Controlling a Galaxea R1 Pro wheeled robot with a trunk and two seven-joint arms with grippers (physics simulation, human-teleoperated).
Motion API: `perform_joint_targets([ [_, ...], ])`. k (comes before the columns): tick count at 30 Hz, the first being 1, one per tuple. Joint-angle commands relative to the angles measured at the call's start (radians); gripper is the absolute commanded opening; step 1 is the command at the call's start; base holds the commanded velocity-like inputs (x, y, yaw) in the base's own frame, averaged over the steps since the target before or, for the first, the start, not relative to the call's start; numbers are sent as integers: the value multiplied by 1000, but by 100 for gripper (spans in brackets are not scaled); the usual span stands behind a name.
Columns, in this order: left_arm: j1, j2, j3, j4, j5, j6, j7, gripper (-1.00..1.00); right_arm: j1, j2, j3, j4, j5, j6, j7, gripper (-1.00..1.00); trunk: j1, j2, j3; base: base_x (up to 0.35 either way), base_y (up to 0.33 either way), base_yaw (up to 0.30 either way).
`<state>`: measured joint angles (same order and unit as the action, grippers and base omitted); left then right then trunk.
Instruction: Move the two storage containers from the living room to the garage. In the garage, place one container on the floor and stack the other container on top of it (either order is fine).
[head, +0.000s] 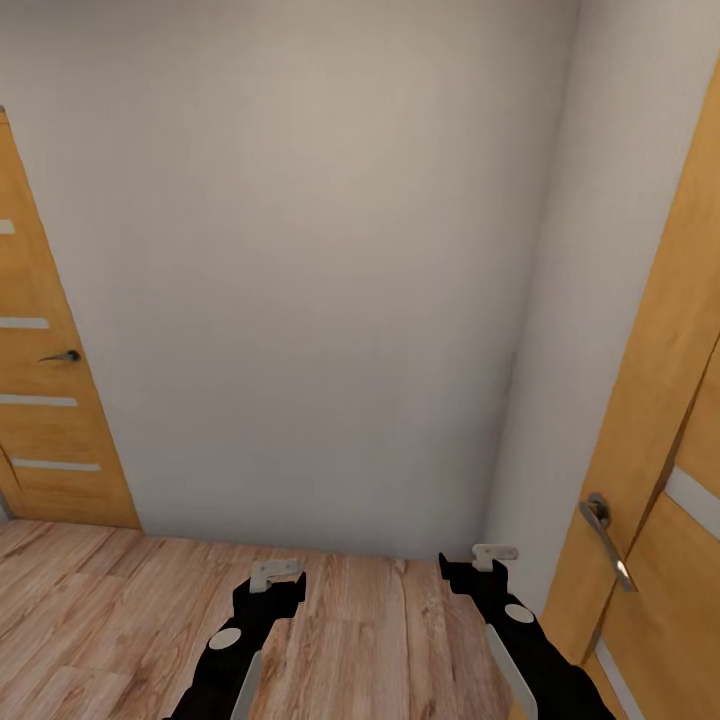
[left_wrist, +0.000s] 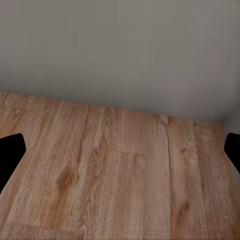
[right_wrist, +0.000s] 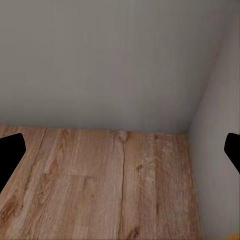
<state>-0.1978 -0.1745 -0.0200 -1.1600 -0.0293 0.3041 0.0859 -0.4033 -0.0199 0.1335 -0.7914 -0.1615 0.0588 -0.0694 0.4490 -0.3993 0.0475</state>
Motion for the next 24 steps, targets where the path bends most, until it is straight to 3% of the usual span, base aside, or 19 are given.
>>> perform_joint_targets([
  [1,0,0,-1,-1,-3,6,5,100,0,-2,6,-2,-10,4,-7,100,1,-1,0,313,0,0],
  [12,0,0,-1,-1,-3,5,5,100,0,-2,6,-2,-10,4,-7,100,1,-1,0,52,0,0],
  [19,0,0,-1,-1,-4,6,5,100,0,-2,6,-2,-10,4,-7,100,1,-1,0,265,0,0],
  [24,0,0,-1,-1,-3,6,5,100,0,-2,6,-2,-10,5,-7,100,1,-1,0,78,0,0],
])
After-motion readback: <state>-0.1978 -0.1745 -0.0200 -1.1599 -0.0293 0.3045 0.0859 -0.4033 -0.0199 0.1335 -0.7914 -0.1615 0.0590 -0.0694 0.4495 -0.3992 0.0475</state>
